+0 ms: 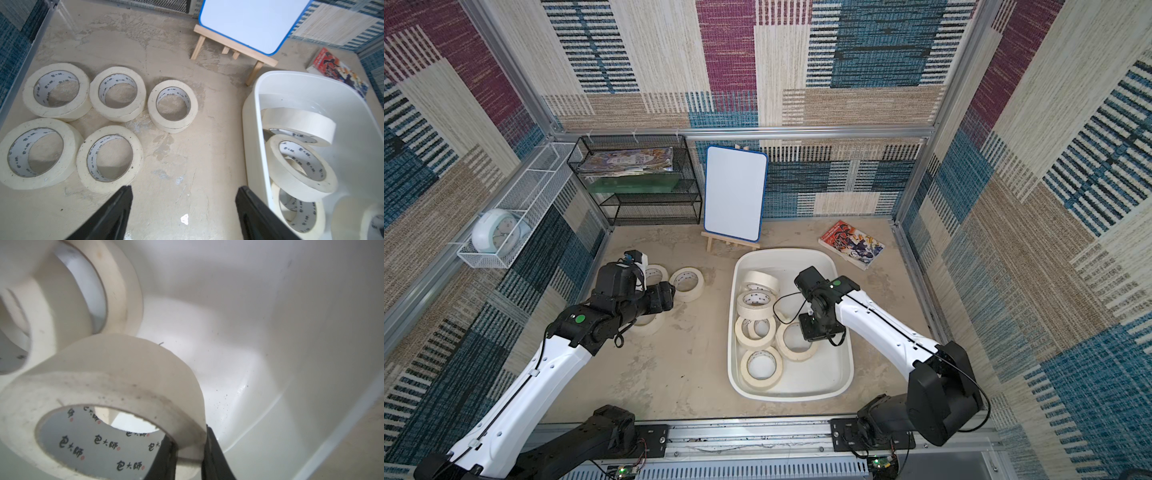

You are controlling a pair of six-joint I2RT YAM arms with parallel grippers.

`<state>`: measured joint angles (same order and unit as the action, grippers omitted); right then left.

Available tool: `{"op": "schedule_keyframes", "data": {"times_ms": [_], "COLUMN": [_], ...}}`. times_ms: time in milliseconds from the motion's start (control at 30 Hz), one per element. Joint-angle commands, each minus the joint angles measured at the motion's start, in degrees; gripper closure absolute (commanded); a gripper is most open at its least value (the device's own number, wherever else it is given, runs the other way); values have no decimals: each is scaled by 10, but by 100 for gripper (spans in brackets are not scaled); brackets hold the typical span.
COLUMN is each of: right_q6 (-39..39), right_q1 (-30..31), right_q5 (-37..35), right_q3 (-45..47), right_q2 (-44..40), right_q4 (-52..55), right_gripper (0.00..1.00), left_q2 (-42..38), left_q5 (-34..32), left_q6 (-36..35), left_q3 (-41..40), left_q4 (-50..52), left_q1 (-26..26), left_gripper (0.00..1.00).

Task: Take out the art tape in the storage box
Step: Pick up the art tape from the storage box.

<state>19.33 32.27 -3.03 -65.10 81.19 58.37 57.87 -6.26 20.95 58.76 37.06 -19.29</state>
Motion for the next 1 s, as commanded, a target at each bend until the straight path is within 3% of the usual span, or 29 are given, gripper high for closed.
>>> {"op": "schedule_keyframes", "data": {"times_ms": [0, 167, 333, 633, 967], "right_q6": [-12, -30, -34, -41, -43], "right_q1": [0, 0, 0, 7, 9], "right_q5": [-48, -33, -27, -17, -14], "right_q3": [-78, -174, -264, -296, -268], "right_q2": [32, 96, 146, 158, 139], "right_q4": [25, -6, -7, -3, -9], "right_gripper": [100, 100, 100, 100, 100], "left_q2": [11, 68, 133, 232, 328], "left_q5": [-6, 6, 41, 10, 64], "left_q6": [7, 7, 15, 23, 55], "left_q3": [27, 76, 103, 97, 150], "left_q4": [2, -10, -59, -176, -240], "left_q1": [-42, -159, -228, -240, -238], "left_gripper": [17, 17, 18, 18, 18]}}
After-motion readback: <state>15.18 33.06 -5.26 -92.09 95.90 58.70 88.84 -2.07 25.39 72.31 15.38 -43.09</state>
